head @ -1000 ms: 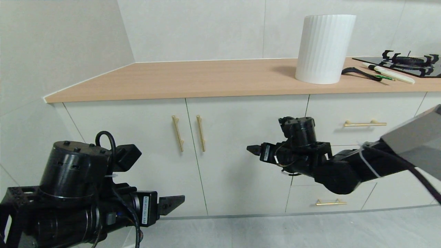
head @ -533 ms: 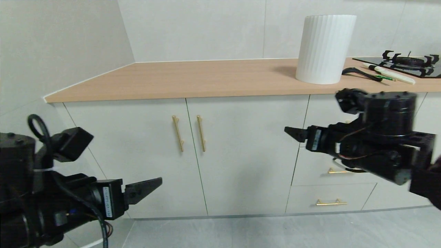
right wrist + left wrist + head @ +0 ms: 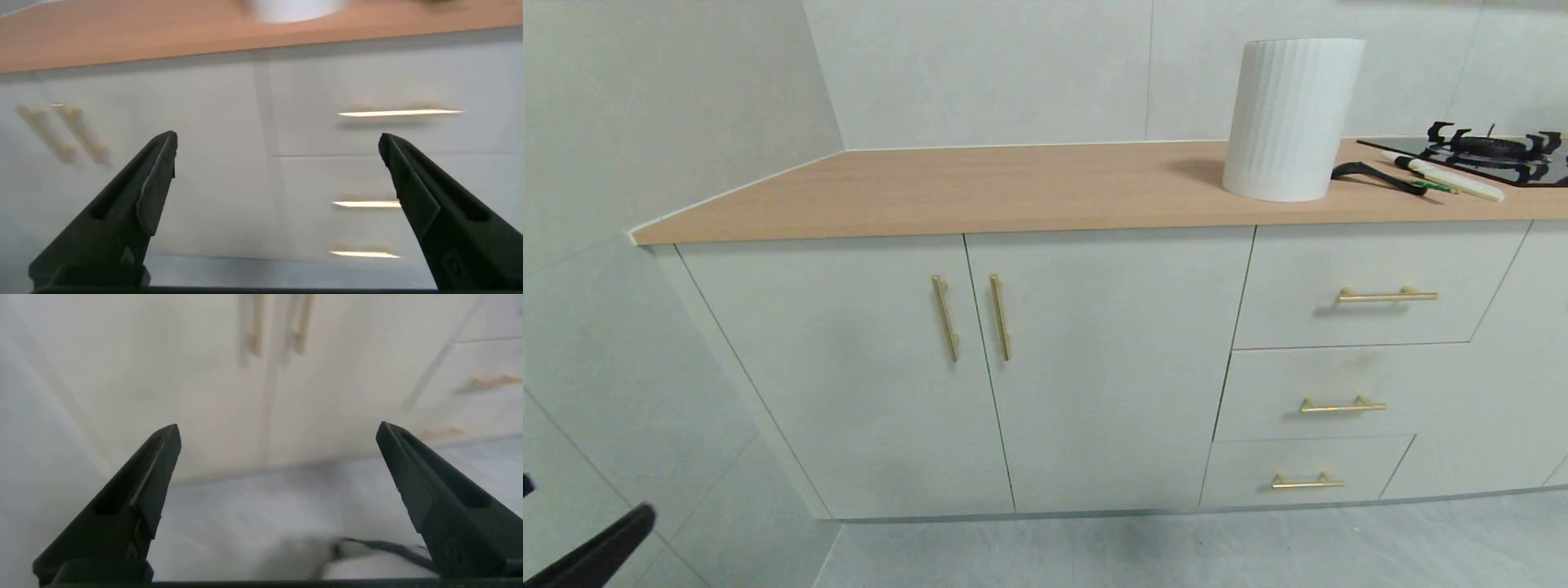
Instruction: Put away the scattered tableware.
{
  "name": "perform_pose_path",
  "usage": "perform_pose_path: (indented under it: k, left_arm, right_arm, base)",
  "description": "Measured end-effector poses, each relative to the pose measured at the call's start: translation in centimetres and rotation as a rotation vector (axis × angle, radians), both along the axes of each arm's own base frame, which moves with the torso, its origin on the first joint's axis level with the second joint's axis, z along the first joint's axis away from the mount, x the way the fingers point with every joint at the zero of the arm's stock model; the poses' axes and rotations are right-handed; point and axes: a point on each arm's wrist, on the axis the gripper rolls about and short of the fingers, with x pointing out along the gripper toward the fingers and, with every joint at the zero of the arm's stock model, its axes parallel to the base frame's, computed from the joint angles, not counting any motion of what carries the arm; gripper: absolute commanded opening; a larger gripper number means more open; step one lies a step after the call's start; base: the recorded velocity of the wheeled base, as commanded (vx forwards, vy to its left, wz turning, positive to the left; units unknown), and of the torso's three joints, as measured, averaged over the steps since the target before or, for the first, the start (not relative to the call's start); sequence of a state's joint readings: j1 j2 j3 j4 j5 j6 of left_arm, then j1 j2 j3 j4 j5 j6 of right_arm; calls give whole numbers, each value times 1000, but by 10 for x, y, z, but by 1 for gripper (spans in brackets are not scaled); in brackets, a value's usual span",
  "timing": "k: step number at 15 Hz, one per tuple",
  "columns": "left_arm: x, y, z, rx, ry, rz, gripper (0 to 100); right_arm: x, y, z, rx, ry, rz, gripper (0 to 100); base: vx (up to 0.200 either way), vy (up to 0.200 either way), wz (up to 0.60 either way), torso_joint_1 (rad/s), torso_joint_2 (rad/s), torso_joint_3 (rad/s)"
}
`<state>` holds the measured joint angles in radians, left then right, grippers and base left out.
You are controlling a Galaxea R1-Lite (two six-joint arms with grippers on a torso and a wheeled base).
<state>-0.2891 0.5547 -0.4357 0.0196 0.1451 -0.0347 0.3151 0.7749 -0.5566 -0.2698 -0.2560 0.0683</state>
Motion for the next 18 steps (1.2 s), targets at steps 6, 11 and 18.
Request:
perform_pose_path:
  k: [6, 11, 18]
  left_arm:
    - [-75, 18, -15, 69, -301, 199, 100]
    - [-91, 13, -23, 77, -364, 305, 100]
    - [-64, 7, -80, 77, -353, 241, 100]
  right_arm:
    - [-122, -31, -36, -129, -124, -274, 100]
    - [-150, -26, -67, -119, -195, -404, 100]
    - [-100, -18, -151, -59, -117, -95, 100]
  base:
    - [0, 0, 0, 0, 0, 0]
    - [0, 0, 0, 0, 0, 0]
    - [0, 0, 0, 0, 0, 0]
